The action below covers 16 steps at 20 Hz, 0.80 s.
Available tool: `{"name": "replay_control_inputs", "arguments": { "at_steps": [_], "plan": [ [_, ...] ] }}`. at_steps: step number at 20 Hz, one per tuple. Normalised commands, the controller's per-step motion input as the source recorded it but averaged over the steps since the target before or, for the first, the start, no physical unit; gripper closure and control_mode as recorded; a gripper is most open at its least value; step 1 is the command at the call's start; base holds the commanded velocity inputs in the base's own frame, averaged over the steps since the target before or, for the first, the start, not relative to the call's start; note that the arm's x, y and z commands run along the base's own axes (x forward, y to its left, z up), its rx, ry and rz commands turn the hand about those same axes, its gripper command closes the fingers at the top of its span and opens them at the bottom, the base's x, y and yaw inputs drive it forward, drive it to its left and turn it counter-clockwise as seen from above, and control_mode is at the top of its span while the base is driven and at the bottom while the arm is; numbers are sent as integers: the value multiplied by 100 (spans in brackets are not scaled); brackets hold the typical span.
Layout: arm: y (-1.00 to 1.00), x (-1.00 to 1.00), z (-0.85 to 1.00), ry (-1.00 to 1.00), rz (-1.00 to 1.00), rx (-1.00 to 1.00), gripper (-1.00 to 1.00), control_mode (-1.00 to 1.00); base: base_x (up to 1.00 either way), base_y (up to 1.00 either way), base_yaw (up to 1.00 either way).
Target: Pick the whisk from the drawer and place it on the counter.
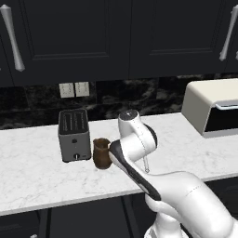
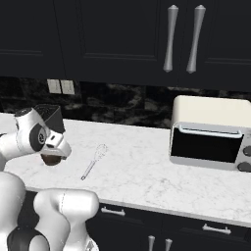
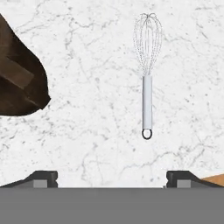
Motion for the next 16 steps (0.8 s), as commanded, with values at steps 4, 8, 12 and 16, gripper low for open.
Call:
{"name": "replay_control_inputs", "arguments": {
  "at_steps": [4,8,12,16],
  "plan": [
    [71,-25,0,-8,7,-2,-100,-100,0,0,0],
    [71,-36,0,-1,7,-3,-100,-100,0,0,0],
    [67,-49,0,-3,6,-4,-100,-100,0,0,0],
    [56,-66,-8,-8,5,0,-100,-100,0,0,0]
  ]
}}
